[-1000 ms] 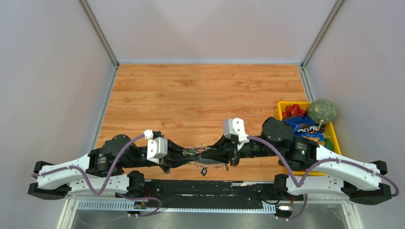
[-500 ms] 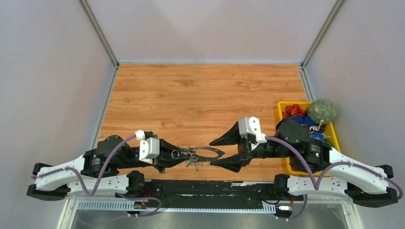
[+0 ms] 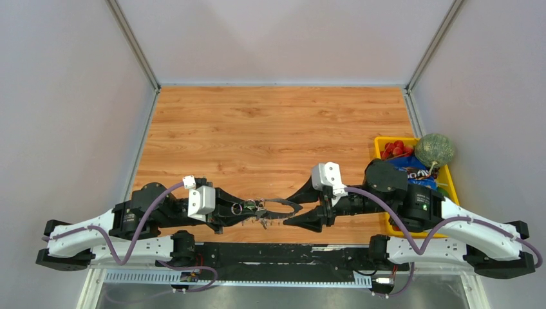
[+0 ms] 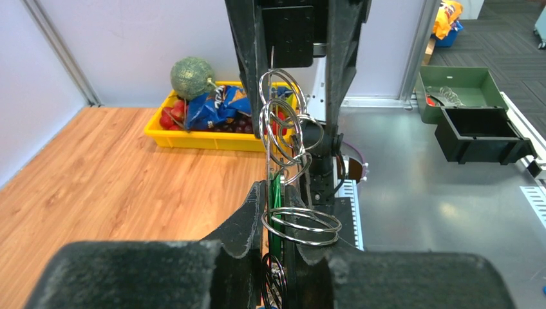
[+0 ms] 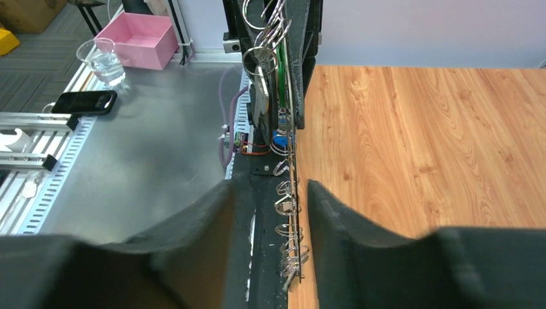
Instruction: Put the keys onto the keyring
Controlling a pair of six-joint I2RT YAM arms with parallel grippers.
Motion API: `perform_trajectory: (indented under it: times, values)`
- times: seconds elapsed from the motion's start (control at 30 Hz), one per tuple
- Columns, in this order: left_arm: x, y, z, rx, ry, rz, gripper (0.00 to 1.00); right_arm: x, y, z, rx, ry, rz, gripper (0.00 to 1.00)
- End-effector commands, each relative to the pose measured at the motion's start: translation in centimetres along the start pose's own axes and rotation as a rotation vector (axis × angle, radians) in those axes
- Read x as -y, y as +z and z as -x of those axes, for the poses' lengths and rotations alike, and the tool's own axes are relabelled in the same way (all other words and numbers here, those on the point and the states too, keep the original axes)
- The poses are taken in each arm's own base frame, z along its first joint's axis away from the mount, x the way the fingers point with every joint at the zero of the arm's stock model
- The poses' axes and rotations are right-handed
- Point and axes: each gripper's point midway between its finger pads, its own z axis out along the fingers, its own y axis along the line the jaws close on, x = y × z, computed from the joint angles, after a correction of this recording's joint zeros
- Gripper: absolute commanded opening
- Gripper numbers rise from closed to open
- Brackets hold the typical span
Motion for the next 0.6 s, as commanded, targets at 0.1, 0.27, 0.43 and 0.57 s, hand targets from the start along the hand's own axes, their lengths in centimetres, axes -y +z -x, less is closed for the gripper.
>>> perform_trajectory:
  times: [0.1,0.27,0.43,0.57]
  values:
    - [0.1,-0.1,2.8,0.097,0.010,-0.010,0.00,-0.4,0.3,1.7,0.022,-0.026,0.034,0.16]
    - [0.1,-0.2,2.6,0.092,0.010,-0.009,0.00,-0.2,0.4,1.8,0.022,-0.033,0.027,0.00]
    - [0.0,-0.4,2.6,0.094,0.009,0.000,0.15,0.2,0.3,1.9,0.039,-0.042,-0.001,0.00]
    - [0.0,-0.8,2.4,0.090,-0.011,0.006,0.47,0.8,0.2,2.0,0.047,-0.037,-0.032,0.00]
